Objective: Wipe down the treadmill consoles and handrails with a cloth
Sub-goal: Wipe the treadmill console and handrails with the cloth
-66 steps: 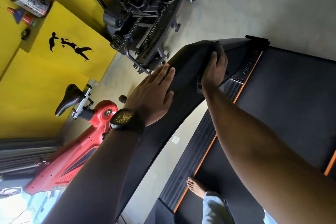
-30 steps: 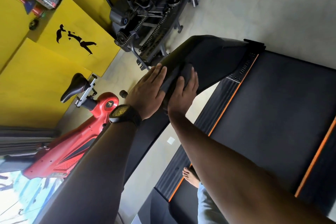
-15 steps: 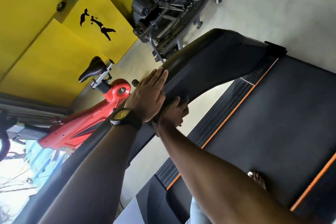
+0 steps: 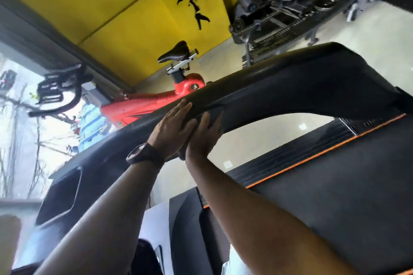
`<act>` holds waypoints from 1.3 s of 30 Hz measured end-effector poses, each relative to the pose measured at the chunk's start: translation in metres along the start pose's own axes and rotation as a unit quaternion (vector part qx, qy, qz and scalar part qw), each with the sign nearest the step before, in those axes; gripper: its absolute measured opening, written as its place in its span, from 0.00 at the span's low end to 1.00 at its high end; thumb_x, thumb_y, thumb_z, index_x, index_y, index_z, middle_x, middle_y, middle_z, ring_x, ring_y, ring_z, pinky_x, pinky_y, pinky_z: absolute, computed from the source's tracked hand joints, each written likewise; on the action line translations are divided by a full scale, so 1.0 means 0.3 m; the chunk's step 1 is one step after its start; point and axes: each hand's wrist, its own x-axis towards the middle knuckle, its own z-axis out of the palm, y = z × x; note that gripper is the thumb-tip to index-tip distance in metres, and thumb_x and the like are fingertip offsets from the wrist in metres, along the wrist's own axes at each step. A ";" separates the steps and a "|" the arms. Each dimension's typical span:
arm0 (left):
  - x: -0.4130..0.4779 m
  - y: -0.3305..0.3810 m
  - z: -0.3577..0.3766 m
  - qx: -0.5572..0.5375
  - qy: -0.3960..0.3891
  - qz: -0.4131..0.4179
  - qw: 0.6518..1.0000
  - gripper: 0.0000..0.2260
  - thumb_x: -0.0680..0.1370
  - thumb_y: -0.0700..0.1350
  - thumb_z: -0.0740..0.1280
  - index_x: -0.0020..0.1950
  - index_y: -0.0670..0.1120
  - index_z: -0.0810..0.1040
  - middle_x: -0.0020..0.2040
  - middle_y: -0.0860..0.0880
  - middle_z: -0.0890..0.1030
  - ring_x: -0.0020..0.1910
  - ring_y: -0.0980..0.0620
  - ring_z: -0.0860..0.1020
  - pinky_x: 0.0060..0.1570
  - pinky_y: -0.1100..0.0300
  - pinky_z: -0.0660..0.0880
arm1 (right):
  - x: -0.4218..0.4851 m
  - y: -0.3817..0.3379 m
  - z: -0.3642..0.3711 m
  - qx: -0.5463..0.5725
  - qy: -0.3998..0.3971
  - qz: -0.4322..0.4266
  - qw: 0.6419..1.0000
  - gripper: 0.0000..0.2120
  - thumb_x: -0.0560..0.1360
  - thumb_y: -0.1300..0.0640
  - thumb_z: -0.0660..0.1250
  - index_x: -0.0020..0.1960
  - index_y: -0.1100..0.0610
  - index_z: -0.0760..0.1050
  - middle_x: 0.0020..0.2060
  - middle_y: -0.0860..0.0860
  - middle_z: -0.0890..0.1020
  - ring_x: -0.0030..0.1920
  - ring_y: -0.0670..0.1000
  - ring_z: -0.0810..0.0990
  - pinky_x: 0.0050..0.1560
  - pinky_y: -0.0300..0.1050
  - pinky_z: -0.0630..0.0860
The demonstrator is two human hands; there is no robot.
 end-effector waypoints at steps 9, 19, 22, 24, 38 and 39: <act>-0.272 -0.021 -0.174 -0.208 0.174 -0.165 0.948 0.22 0.75 0.57 0.62 0.65 0.50 0.79 0.53 0.52 0.83 0.51 0.54 0.78 0.47 0.64 0.66 | -0.210 -0.167 0.170 -0.019 -0.058 -0.123 0.991 0.26 0.80 0.51 0.64 0.74 0.63 0.70 0.69 0.61 0.75 0.71 0.58 0.73 0.72 0.55 0.68; -0.447 -0.191 -0.287 -0.320 0.318 -0.276 0.849 0.13 0.79 0.50 0.61 0.60 0.46 0.75 0.51 0.43 0.82 0.51 0.39 0.78 0.47 0.47 0.73 | -0.341 -0.173 0.394 -0.114 -0.276 -0.033 0.954 0.32 0.79 0.35 0.65 0.73 0.56 0.70 0.65 0.54 0.80 0.63 0.55 0.79 0.62 0.50 0.76; -0.490 -0.210 -0.302 -0.353 0.345 -0.285 0.821 0.17 0.75 0.56 0.61 0.57 0.46 0.75 0.49 0.45 0.82 0.50 0.41 0.78 0.47 0.48 0.74 | -0.380 -0.186 0.419 -0.145 -0.286 -0.077 0.944 0.32 0.78 0.38 0.68 0.73 0.57 0.70 0.66 0.53 0.80 0.64 0.54 0.79 0.64 0.50 0.77; -0.502 -0.206 -0.306 -0.352 0.351 -0.294 0.816 0.18 0.76 0.60 0.63 0.56 0.48 0.75 0.50 0.46 0.82 0.51 0.42 0.79 0.49 0.47 0.75 | -0.401 -0.203 0.416 -0.181 -0.273 -0.122 0.937 0.33 0.78 0.39 0.68 0.74 0.58 0.69 0.68 0.54 0.78 0.66 0.54 0.77 0.67 0.53 0.76; -0.095 0.380 -0.287 -0.421 0.349 -0.189 0.815 0.13 0.82 0.52 0.62 0.60 0.46 0.75 0.53 0.44 0.82 0.52 0.42 0.79 0.48 0.49 0.75 | -0.042 -0.682 -0.095 -0.158 -0.222 -0.175 0.946 0.18 0.75 0.37 0.71 0.53 0.51 0.79 0.48 0.49 0.84 0.49 0.49 0.83 0.49 0.48 0.79; -0.048 0.457 -0.278 -0.432 0.338 -0.181 0.816 0.14 0.81 0.54 0.61 0.61 0.47 0.74 0.54 0.44 0.82 0.53 0.43 0.80 0.48 0.49 0.75 | 0.005 -0.734 -0.158 -0.154 -0.219 -0.178 0.947 0.16 0.76 0.37 0.71 0.51 0.50 0.78 0.48 0.48 0.84 0.48 0.48 0.82 0.48 0.45 0.78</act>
